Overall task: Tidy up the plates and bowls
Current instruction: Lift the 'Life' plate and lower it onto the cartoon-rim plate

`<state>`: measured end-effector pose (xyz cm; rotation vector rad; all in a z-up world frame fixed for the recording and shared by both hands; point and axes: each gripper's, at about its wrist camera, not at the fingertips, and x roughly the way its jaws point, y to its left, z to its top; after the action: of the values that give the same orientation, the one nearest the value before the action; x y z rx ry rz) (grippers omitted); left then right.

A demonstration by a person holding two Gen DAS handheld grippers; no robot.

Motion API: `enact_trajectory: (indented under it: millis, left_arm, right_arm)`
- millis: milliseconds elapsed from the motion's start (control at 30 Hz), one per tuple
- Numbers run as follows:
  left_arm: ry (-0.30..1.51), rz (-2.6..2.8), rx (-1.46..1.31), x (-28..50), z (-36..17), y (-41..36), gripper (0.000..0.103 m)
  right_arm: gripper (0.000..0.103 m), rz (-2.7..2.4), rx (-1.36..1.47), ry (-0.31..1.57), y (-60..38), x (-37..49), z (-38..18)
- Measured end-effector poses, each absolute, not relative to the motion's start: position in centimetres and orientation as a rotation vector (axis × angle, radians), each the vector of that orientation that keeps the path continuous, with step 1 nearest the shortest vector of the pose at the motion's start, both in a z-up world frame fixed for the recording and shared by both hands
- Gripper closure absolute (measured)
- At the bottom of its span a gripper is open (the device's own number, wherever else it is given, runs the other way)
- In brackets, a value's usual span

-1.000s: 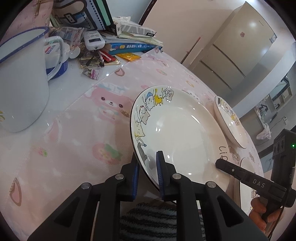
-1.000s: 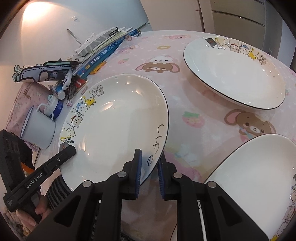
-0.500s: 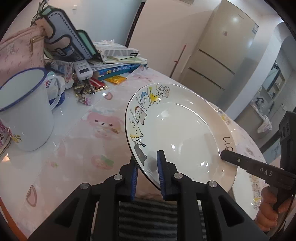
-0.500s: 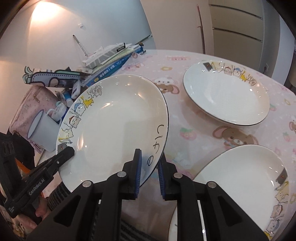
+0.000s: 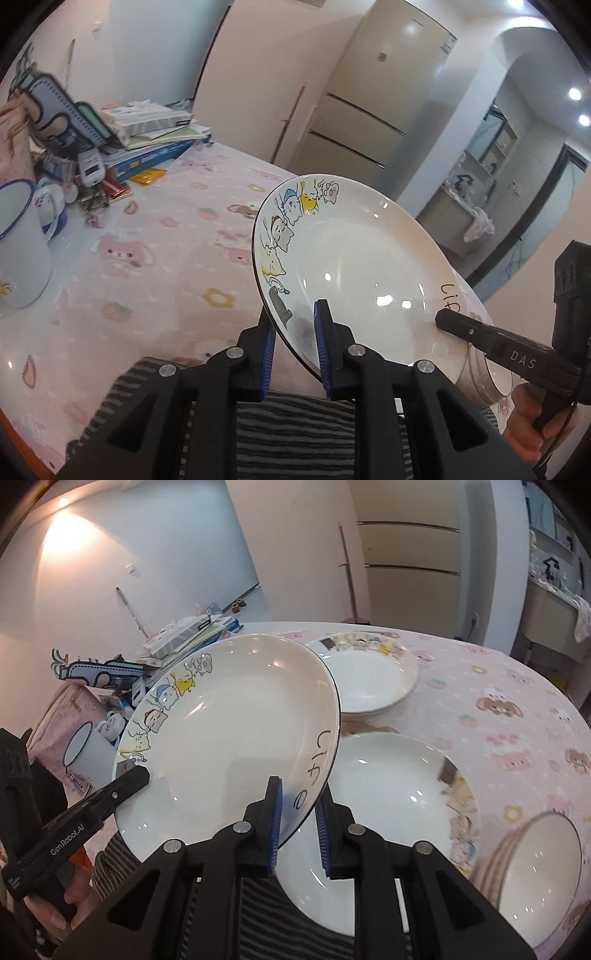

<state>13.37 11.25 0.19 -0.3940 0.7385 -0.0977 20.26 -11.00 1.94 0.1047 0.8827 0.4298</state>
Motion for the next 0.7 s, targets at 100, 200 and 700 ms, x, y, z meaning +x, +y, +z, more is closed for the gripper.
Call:
enact_trajectory:
  millis: [100, 200, 700]
  left_arm:
    - [0.736, -0.129, -0.359, 13.2, 0.7, 9.3, 0.081]
    - [0.749, -0.163, -0.322, 13.3, 0.9, 7.2, 0.081]
    - [0.912, -0.245, -0.192, 14.8, -2.5, 2.2, 0.081]
  right_arm:
    - [0.085, 0.409, 0.147, 0.898, -13.3, 19.5, 1.5]
    - [0.084, 0.380, 0.177, 0.906, -15.2, 18.8, 1.0]
    - [0.084, 0.331, 0.249, 0.983, -20.0, 17.2, -3.0]
